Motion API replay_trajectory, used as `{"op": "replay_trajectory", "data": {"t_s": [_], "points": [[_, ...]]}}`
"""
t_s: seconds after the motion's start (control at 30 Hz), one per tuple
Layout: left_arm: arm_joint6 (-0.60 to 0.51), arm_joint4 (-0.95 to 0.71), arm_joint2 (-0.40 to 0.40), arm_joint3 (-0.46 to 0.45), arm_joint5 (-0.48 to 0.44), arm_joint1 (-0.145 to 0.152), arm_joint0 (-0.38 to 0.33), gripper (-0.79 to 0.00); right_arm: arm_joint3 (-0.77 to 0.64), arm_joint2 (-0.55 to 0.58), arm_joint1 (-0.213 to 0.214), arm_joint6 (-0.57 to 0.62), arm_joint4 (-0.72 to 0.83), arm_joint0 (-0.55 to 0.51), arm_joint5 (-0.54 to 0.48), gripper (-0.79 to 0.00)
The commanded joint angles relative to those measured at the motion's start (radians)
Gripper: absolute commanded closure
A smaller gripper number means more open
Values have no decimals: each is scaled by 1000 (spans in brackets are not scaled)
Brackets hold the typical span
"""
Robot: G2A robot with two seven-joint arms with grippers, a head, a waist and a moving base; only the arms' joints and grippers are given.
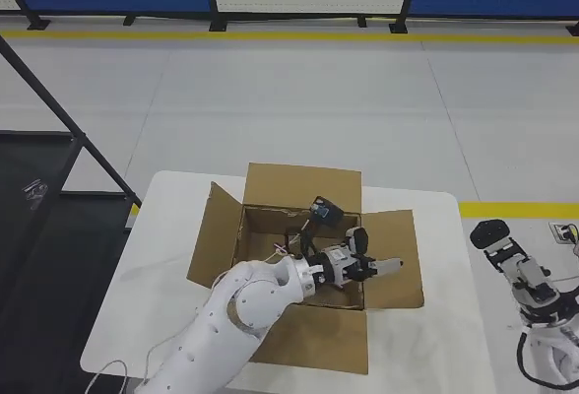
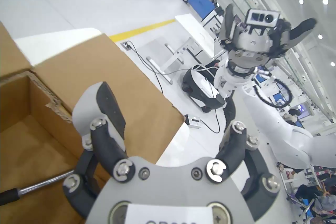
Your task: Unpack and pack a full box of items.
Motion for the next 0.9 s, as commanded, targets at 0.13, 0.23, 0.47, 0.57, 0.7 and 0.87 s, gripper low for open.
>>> {"op": "replay_trajectory", "data": {"t_s": [0.13,0.23,0.47,0.57,0.7,0.87], "points": [[-60,2,-333,-327,-22,72,252,-785,-38,-79,1,10,-228,121,128,-785],[-70,-25,-479,-427,-46,94,365,-785,-47,-145,0,18,-362,189,206,-785],[-28,-156,-808,-516,-145,125,604,-785,-13,-435,-26,79,-669,406,424,-785],[-3,-220,-920,-487,-195,132,692,-785,51,-592,-51,98,-757,511,504,-785],[8,-289,-1019,-422,-254,139,777,-785,164,-766,-93,140,-788,636,599,-785],[4,-303,-1042,-402,-274,141,796,-785,190,-791,-102,144,-783,664,629,-785]]}}
